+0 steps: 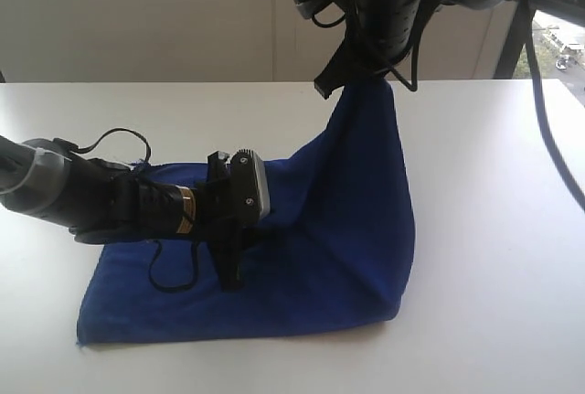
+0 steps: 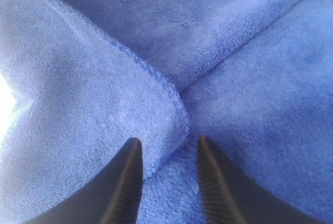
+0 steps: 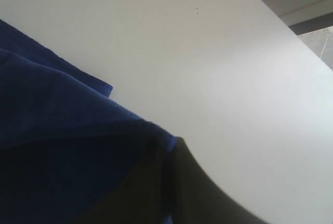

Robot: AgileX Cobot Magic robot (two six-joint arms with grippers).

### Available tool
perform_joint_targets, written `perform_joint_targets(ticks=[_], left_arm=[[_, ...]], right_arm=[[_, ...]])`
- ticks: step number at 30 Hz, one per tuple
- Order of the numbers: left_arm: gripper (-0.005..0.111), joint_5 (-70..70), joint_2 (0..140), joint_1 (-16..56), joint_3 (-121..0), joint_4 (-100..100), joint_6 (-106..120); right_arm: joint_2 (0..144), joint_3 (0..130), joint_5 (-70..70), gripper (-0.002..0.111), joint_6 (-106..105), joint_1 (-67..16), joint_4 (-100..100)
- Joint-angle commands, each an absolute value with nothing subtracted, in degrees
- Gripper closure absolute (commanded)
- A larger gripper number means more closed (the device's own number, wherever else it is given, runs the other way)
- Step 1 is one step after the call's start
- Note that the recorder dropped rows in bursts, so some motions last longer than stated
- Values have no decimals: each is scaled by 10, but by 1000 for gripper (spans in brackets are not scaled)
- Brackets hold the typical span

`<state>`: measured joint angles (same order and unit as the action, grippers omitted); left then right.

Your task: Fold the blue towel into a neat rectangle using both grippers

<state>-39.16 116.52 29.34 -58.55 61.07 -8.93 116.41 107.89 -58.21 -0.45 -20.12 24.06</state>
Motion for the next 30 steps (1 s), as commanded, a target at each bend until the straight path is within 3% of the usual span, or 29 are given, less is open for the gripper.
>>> perform_joint_targets(ticks=[1,10,18,30], left_arm=[[77,-394,1166,293,-588,610,-88],[107,-394,1166,293,-588,605,-88],[107,-376,1135,293,-588,605,-90],[107,-218,1062,273,-588,605,-39]], right_arm=[[1156,1079,-583,108,0,-198,240],[1156,1079,-583,108,0,-198,240],[1156,1079,-585,108,0,-198,240],[1149,1079,-594,108,-32,-199,201]])
